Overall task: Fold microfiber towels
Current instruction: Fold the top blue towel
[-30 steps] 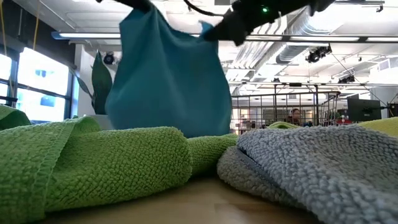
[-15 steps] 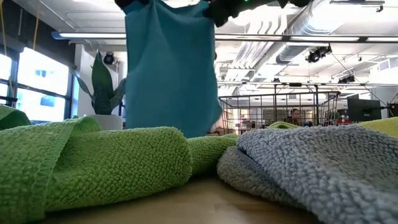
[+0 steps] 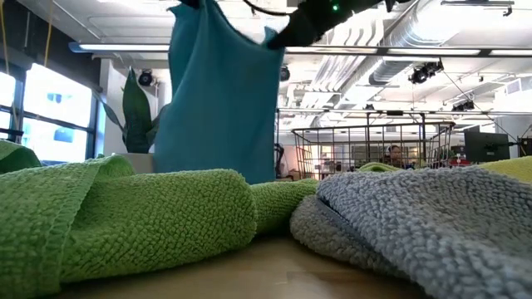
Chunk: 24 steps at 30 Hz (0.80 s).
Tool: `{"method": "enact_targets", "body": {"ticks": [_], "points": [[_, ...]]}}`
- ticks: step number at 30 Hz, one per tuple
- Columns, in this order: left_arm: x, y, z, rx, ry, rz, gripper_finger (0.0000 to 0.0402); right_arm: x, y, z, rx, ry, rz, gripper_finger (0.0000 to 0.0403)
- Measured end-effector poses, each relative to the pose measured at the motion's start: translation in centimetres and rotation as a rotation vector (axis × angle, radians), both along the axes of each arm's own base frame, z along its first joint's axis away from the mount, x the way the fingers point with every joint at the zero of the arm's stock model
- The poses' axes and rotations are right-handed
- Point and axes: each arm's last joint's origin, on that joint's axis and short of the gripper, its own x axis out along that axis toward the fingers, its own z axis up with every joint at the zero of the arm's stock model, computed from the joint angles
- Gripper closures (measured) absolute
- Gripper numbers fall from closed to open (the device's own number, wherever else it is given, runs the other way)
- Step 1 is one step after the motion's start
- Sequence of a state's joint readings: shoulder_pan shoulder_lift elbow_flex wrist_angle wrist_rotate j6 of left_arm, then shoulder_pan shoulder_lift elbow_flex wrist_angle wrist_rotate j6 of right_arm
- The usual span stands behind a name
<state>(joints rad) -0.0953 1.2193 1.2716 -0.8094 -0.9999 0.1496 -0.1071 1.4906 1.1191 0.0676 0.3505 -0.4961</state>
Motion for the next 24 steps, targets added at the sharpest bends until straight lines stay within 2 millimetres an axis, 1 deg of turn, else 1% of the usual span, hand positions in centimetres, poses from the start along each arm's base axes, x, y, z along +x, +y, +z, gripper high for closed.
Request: {"method": "enact_targets", "body": {"ticks": [3, 5, 8, 10, 13, 17, 20, 24], "points": [[-0.3, -1.5, -1.1, -0.262, -0.037, -0.086, 0.0401, -0.3, 0.9, -1.2, 0.121, 0.089, 0.051, 0.0403], [-0.4, -2.6, -2.0, -0.382, -0.036, -0.092, 0.0401, -0.6, 1.6, -1.9, 0.219, 0.146, 0.082, 0.0403], [-0.3, -4.3, -3.8, -0.451, -0.032, -0.093, 0.0401, -0.9, 2.9, -2.7, 0.355, 0.21, 0.13, 0.0403], [-0.3, -5.2, -5.2, -0.506, -0.021, -0.087, 0.0401, -1.1, 3.8, -3.0, 0.406, 0.239, 0.155, 0.0403], [-0.2, -6.4, -7.6, -0.586, 0.007, -0.061, 0.0401, -1.3, 5.3, -3.3, 0.429, 0.282, 0.197, 0.0403], [-0.2, -7.7, -10.2, -0.614, 0.047, -0.016, 0.0401, -1.7, 6.8, -3.7, 0.462, 0.335, 0.214, 0.0403], [0.3, -8.5, -11.5, -0.661, 0.079, 0.004, 0.0401, -2.0, 7.7, -4.0, 0.504, 0.362, 0.202, 0.0403], [1.3, -9.8, -12.7, -0.716, 0.112, -0.031, 0.0401, -2.4, 8.5, -5.7, 0.525, 0.36, 0.212, 0.0403]]}}
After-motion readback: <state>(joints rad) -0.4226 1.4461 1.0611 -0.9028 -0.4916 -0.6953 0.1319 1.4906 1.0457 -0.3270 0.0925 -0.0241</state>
